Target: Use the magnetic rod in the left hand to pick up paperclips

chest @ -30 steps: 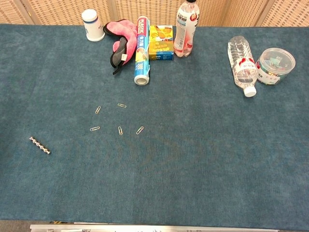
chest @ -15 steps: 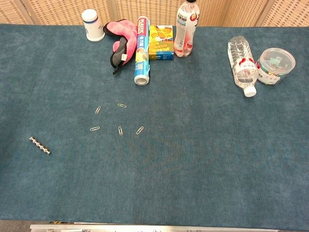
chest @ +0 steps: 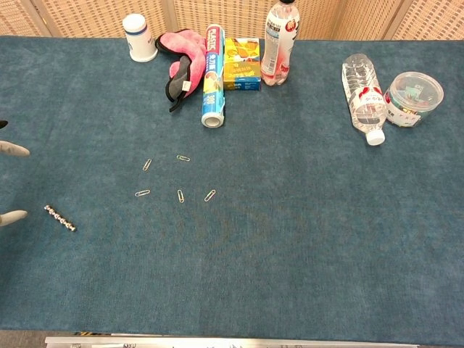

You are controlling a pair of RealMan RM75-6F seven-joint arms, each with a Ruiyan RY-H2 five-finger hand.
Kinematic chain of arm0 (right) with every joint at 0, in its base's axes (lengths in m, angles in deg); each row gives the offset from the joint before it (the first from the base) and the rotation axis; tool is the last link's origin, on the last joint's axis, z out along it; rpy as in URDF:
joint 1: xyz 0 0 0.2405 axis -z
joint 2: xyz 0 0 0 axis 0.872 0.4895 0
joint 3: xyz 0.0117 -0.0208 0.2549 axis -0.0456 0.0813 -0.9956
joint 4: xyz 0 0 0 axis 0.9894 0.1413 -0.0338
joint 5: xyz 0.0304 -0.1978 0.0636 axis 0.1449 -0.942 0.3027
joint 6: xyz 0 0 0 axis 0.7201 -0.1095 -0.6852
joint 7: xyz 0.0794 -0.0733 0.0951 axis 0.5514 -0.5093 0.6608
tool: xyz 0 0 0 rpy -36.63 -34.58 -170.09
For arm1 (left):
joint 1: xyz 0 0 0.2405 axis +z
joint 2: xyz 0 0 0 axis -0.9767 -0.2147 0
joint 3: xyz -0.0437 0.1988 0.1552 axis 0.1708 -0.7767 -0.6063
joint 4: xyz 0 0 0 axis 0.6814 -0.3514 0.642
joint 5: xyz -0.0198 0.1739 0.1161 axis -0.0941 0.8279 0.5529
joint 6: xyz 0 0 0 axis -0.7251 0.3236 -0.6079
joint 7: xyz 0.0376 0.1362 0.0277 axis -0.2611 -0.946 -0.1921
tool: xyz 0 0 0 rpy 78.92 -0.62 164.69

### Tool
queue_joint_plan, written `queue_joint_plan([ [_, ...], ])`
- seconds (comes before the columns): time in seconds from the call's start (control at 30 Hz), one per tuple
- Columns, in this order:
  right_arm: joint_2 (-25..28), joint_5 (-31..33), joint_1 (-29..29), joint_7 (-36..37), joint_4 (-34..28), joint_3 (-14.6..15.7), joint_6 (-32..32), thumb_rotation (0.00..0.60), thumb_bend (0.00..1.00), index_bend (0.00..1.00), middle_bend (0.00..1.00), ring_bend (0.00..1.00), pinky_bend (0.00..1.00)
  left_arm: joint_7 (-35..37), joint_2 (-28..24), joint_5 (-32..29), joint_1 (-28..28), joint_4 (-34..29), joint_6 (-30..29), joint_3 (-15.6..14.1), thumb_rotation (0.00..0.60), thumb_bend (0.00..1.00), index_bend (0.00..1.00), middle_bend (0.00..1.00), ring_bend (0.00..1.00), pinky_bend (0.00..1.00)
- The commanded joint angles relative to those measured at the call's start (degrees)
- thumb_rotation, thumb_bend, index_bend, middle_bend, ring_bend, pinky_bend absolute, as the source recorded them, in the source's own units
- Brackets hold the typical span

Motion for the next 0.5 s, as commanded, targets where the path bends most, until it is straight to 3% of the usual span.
queue_joint_plan([
  [0.03,0.05,0.03,0.06,0.31,0.14,-0.05,0.03,0.6,0.31,0.6,0.45,0.37,0.54,-0.6,1.41,0.0,-0.42,0.73,0.79,-0.1,0.6,0.02,0.24,0.0,0.0,0.07],
  [0.5,-0.46,-0.31,-0.1,0.37,0.57,0.16,-0.45,0.6,0.31,0.6,0.45,0.37,0.54,-1.53,5.12,-2.5,-1.26,5.17,3.24,0.23,0.6,0.02,0.24,0.0,0.0,0.07],
])
